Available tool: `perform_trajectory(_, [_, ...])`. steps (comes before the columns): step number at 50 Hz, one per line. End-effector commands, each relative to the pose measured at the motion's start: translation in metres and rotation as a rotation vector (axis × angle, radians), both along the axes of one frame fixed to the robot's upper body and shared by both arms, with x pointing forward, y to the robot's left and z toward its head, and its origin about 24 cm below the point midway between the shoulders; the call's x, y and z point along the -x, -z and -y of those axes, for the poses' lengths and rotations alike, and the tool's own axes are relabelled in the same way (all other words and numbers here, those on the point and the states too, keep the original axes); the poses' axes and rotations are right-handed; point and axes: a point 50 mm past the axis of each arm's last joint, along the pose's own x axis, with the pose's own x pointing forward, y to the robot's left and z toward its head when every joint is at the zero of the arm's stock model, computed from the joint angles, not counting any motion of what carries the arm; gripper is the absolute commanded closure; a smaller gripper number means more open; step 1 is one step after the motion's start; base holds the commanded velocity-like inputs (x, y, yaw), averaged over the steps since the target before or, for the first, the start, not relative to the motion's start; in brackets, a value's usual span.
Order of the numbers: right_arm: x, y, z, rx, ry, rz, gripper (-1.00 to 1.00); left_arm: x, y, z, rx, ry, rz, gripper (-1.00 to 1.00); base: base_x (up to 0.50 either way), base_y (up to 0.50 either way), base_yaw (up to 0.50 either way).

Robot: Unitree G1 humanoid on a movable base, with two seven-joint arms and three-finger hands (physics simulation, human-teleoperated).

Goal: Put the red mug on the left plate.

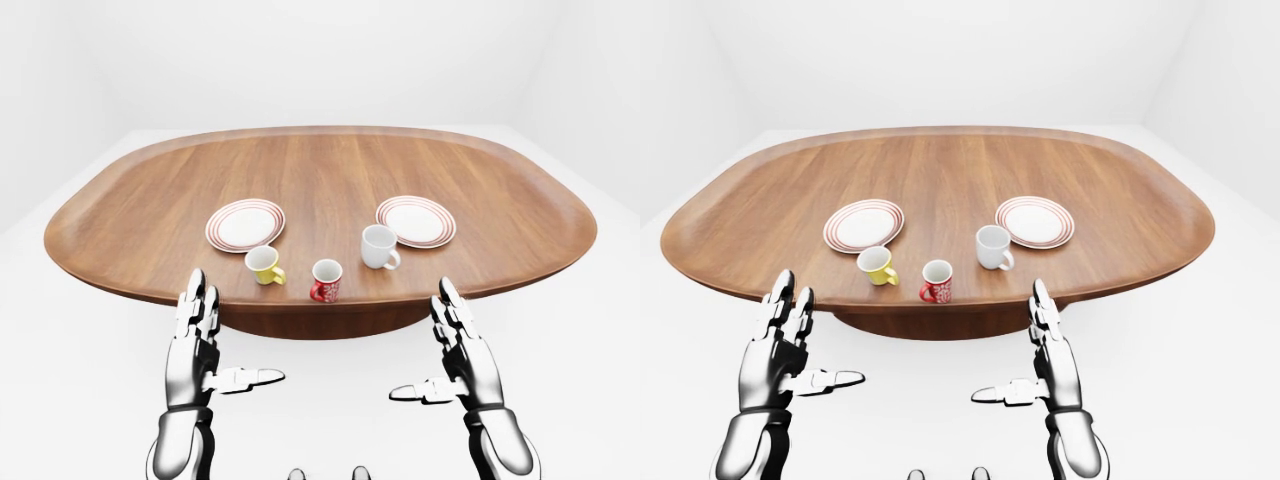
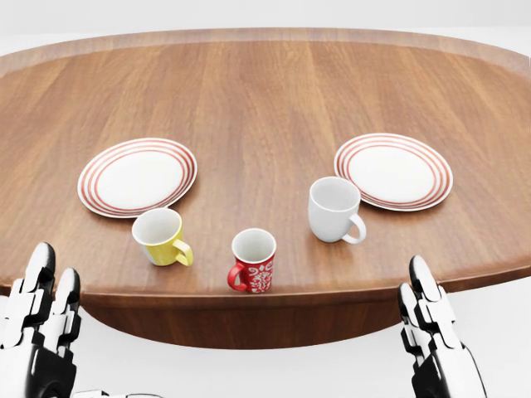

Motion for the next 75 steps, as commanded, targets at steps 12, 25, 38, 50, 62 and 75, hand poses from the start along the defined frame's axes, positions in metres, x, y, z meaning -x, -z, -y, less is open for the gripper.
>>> perform_trajectory(12, [0.0, -0.002, -0.001, 0.012, -0.005, 0.007, -1.0, 0.0, 0.0, 0.0, -0.007, 0.0, 0.0, -1.0, 0.0, 0.5, 0.0])
perform_trajectory(25, [-0.003, -0.009, -0.001, 0.019, -0.011, 0.042, -1.0, 0.0, 0.0, 0.0, -0.007, 0.004, 0.0, -1.0, 0.0, 0.5, 0.0])
perform_trajectory(38, [-0.004, -0.012, -0.002, 0.021, -0.017, 0.053, -1.0, 0.0, -0.001, 0.0, -0.007, 0.005, 0.002, -1.0, 0.01, 0.5, 0.0])
perform_trajectory(50, [-0.003, -0.008, -0.002, 0.02, -0.02, 0.038, -1.0, -0.001, -0.001, 0.0, -0.007, 0.008, 0.002, -1.0, 0.03, 0.5, 0.0])
perform_trajectory(62, [-0.001, -0.003, -0.002, 0.012, -0.02, 0.014, -1.0, -0.001, 0.0, 0.001, -0.006, 0.008, 0.001, -1.0, 0.03, 0.5, 0.0])
perform_trajectory(75, [0.001, -0.003, -0.002, -0.002, -0.025, 0.009, -1.0, -0.001, 0.0, 0.001, -0.007, 0.009, -0.001, -1.0, 0.01, 0.08, 0.0])
